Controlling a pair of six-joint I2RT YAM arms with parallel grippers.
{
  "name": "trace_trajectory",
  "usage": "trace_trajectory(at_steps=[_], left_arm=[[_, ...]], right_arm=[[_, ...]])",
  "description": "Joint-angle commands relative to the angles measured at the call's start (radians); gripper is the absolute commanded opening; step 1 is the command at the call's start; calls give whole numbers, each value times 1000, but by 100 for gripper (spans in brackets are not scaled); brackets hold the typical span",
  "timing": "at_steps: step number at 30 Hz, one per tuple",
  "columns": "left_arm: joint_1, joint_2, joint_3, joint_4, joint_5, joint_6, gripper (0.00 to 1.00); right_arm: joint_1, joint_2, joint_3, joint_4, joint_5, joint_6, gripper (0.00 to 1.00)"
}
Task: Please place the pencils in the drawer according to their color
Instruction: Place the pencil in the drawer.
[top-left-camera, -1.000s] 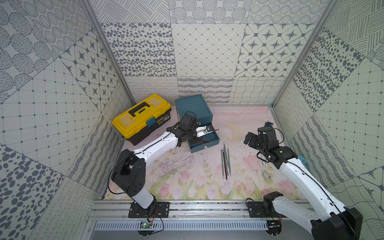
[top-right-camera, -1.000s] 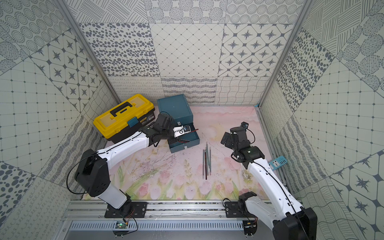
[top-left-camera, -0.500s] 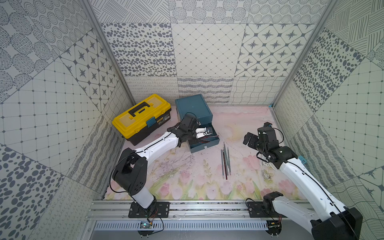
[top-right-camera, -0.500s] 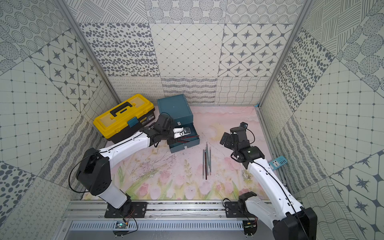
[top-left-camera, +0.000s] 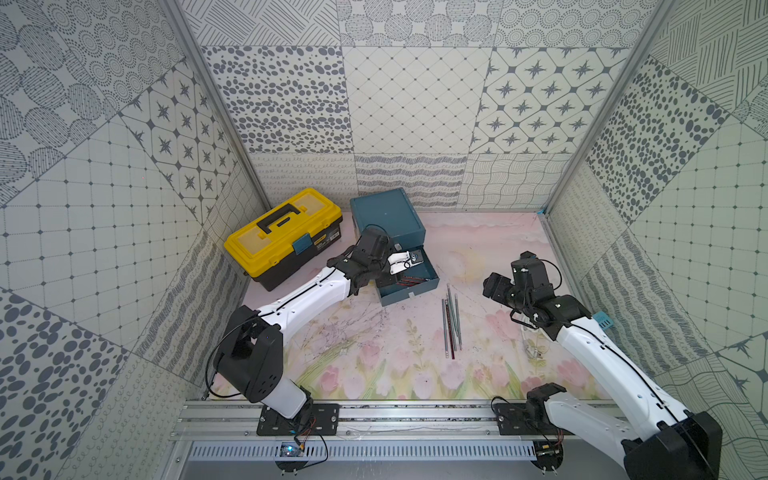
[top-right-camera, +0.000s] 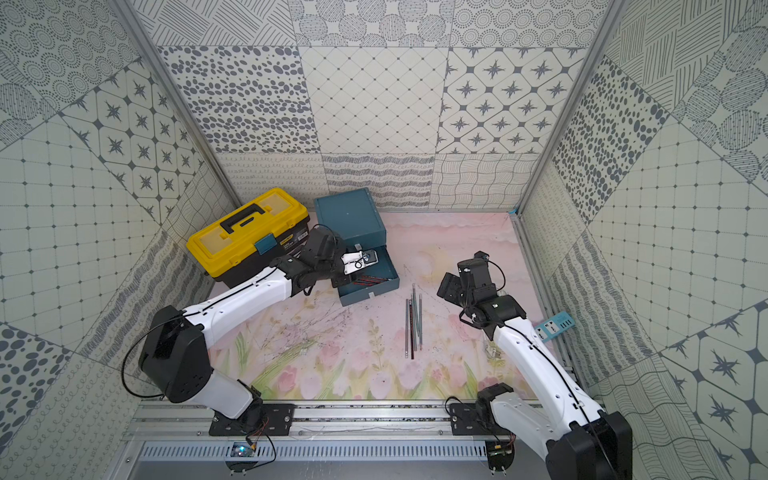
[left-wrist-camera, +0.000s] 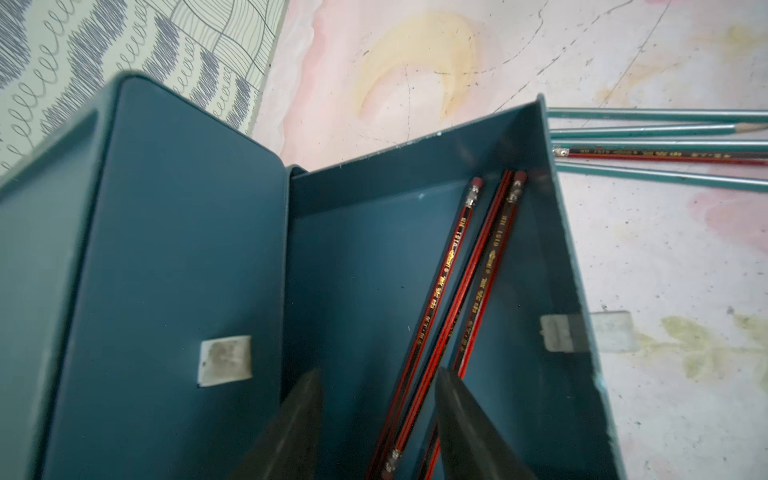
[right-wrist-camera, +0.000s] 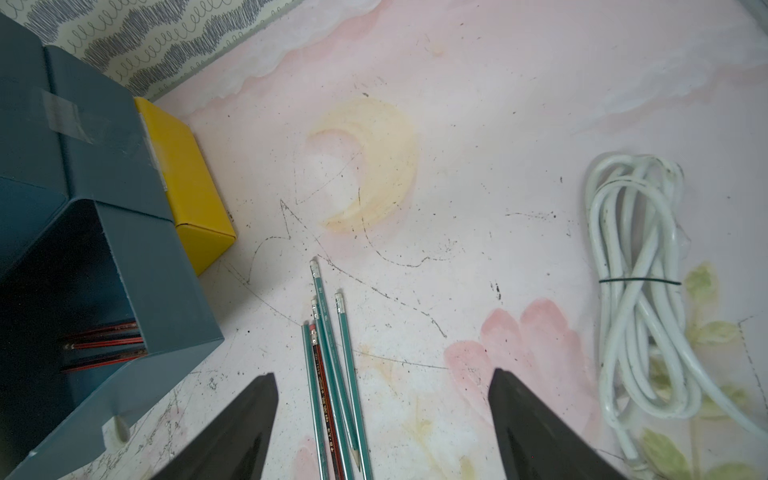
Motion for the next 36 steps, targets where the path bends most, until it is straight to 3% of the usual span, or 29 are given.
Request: trace_trajectory(at_steps=[1, 8, 14, 21, 27, 36], left_arm=[[7, -41, -1, 102, 31, -160, 59], [8, -160, -55, 248, -94, -499, 83], [8, -289, -117, 258, -218, -846, 91], [8, -439, -229, 151, -379, -1176, 96], [9, -555, -341, 106, -483, -1291, 99], [28, -595, -417, 82, -549, -1319, 99]], right_arm=[[24, 13, -9, -1, -30, 25, 83], [128, 65, -3, -27, -19, 78, 69], [234, 161, 22, -47, -31, 110, 51], [327, 277, 36, -48, -42, 134, 39], [355, 374, 61, -23, -65, 124, 30], [376, 504, 103, 20, -100, 105, 22]])
